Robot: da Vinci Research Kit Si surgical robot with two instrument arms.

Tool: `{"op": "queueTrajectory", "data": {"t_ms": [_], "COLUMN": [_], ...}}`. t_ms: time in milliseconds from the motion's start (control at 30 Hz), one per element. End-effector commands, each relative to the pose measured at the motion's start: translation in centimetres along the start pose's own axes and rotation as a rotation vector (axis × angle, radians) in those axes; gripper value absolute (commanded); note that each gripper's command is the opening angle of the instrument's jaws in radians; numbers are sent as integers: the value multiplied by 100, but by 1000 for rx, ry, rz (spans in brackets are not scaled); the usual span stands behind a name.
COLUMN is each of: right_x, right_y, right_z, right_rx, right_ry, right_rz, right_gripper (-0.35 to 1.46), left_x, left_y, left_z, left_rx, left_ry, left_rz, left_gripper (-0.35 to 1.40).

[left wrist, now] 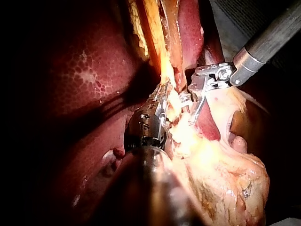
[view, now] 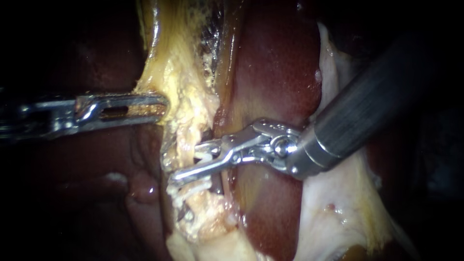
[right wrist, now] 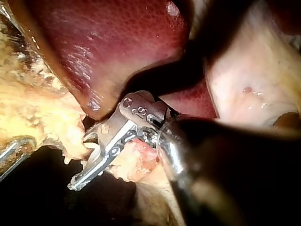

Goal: Clipping third clip left tube

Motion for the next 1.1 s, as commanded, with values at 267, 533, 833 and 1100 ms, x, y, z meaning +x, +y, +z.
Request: {"op": "queueTrajectory", "data": {"t_ms": [267,533,833,1100], "right_x": [0,1,1,0], "right_y": [0,-1,-2,-3], "right_z": [-2,-3,-13,-16], "right_rx": [-22,-55,-102,-104], "right_ry": [4,29,49,52], "right_rz": [30,56,94,109], "right_gripper": [18,1,-35,-35], "left_x": [1,1,1,1], "left_y": [-1,-1,-2,-2], "left_z": [1,1,0,0], "left_rx": [3,3,3,3], "left_ry": [1,1,1,1], "left_rz": [1,1,1,1], "left_gripper": [-35,-35,-35,-35]}}
